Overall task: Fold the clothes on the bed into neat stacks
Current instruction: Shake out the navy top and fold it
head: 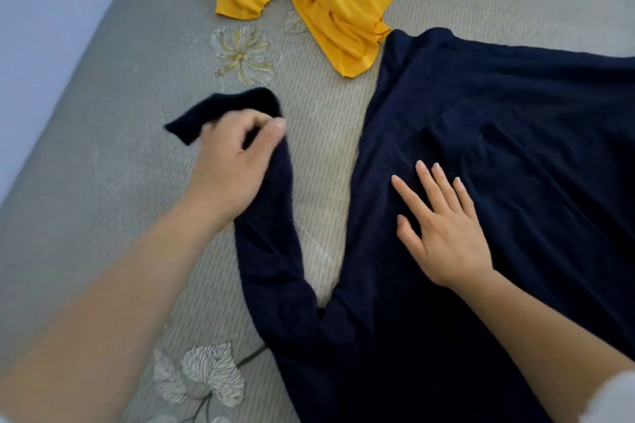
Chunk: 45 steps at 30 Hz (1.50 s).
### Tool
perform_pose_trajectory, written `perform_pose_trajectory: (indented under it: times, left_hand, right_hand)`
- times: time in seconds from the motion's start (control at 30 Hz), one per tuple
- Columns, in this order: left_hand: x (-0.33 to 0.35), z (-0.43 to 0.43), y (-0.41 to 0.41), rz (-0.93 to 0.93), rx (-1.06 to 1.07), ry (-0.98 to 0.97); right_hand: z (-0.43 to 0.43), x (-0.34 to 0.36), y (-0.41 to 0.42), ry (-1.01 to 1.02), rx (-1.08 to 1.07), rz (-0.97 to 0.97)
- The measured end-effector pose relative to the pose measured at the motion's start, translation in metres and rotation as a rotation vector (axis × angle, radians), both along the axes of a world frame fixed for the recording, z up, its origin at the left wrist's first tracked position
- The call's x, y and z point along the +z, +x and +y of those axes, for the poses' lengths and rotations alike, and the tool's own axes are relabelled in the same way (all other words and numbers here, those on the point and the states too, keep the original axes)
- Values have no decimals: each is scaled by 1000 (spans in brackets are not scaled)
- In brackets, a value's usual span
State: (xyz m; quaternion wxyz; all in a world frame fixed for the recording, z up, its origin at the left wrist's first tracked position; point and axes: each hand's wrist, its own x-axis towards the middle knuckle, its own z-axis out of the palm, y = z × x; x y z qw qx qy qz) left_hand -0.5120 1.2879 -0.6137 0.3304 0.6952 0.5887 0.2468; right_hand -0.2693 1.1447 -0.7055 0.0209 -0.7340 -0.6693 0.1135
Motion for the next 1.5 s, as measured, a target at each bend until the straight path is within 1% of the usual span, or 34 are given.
perform_pose_trajectory:
  times: [0.03, 0.07, 0.1, 0.2, 0.23, 0.27, 0.33, 0.37, 0.47, 0.5, 0.57, 0.6, 0.67, 0.77, 0.83, 0.9, 0.93, 1.0, 1.07, 1.13, 1.23, 1.3, 1.4, 1.5]
  left_hand:
    - [-4, -2, 2, -44, -103, -146]
    - [-9, -5, 1, -87, -128, -271]
    - [-16, -7, -1, -97, -77, -319]
    - [-38, -7, -16, 13, 267, -224]
    - [-42, -7, -20, 42, 335, -249]
    - [-46, -7, -21, 42, 357, -304]
    - [-49, -5, -14, -38, 322, -421]
    - [-48, -4, -8, -67, 285, -440]
    - [-47, -3, 11, -44, 170, -477]
    - [-49, -4, 15, -63, 175, -537]
    - [-48, -6, 17, -190, 224, -655]
    - [-47, -6, 14, -253, 265, -647]
    - [-42, -4, -3, -365, 385, -488]
    - [-25, -2, -56, -499, 708, -219]
    - [-16, -5, -100, -559, 878, -138]
    - [-13, -12, -138, -677, 984, -151]
    - [-15, -18, -154, -699, 1027, -203]
    - [-24, -33, -178, -762, 1069, -380]
    - [-35, -51, -193, -872, 1103, -542]
    - [-44, -68, -203, -945, 1170, -636]
    - [-45, -74, -212, -1053, 1169, -658]
    - [-39, -66, -218, -1049, 1092, -686]
    - [-30, -56, -233, -991, 1021, -698]
    - [-26, -53, -255, -932, 1138, -595]
  right_hand:
    - [0, 0, 0, 3, 1, 1]
    - [0, 0, 0, 6, 2, 1]
    - [0, 0, 0, 8, 1, 1]
    - [0, -1, -1, 7, -3, -11]
    - [0, -2, -1, 8, -3, -15]
    - [0, -2, 0, 9, -2, -18]
    - [0, -3, 0, 6, -4, -26]
    - [0, -3, 0, 4, -5, -28]
    - [1, -3, -1, 0, -5, -29]
    - [1, -2, -1, -1, -5, -26]
    - [2, -1, -1, -9, -10, -16]
    - [2, 0, -2, -17, -15, -12]
    - [3, 2, -2, -44, -22, -24]
    - [6, 6, -5, -81, -12, -70]
    - [8, 11, -8, -132, -12, -100]
    - [11, 17, -13, -195, -38, -125]
    - [12, 20, -17, -220, -61, -123]
    - [13, 29, -32, -225, -136, -64]
    - [5, 36, -54, -144, -177, 36]
    - [-13, 42, -81, -55, -100, 124]
    - [-41, 44, -122, 24, 161, 153]
    - [-53, 40, -141, 44, 308, 123]
    - [-63, 31, -161, -15, 443, 24]
    - [-67, 25, -169, -114, 507, -61]
